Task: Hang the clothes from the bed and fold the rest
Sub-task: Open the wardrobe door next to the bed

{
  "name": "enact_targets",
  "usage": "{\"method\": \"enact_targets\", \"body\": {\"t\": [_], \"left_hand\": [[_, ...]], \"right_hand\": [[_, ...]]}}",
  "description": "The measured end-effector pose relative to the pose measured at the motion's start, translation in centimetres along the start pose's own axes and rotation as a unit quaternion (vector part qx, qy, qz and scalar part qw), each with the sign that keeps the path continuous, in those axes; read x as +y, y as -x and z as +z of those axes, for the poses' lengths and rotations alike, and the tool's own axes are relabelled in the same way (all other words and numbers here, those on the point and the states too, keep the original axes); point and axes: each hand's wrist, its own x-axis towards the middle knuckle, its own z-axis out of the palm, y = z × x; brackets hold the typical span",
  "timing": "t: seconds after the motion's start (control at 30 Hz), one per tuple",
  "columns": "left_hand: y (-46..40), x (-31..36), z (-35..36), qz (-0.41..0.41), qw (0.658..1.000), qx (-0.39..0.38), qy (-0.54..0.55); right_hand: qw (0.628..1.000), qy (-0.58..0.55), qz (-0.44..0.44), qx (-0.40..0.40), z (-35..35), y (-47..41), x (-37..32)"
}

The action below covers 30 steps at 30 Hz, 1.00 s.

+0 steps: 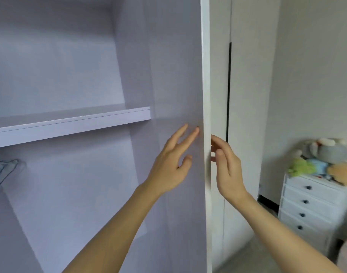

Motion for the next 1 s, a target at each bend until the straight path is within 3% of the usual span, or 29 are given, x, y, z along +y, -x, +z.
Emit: {"method": "enact_targets", "body": {"t": [0.1,0.27,0.53,0.63,0.73,0.87,1.0], "left_hand": [[-3.3,-0.1,3.7,0.037,0.998,-0.032,-0.036],[-7.3,-0.3,8.4,0.013,0.994,-0.066,-0.08],[-6.8,-1.4,7.3,0.051,0.992,-0.051,-0.103],[-6.3,-1.4,6.1,0.045,0.991,-0.052,-0.118],[-4.5,-2.7,3.9,-0.018,0.987,-0.034,-0.159],[0.5,-6.2,-0.6,-0.129,0.969,-0.015,-0.212],[7.7,-8.8,-5.8,-0.231,0.937,-0.002,-0.261]], "right_hand": [[0.995,0.078,0.038,0.047,-3.1,-0.7,0.9],[0.977,0.168,0.109,0.077,-5.7,-3.3,2.5],[0.961,0.241,0.105,0.084,-3.7,-3.5,2.1],[0.955,0.273,0.047,0.111,-2.1,-3.4,0.8],[0.938,0.33,-0.028,0.101,0.3,-3.1,-0.4],[0.927,0.357,-0.051,0.1,2.7,-2.2,-0.8],[0.943,0.305,-0.129,0.027,7.6,0.1,-0.9]]}}
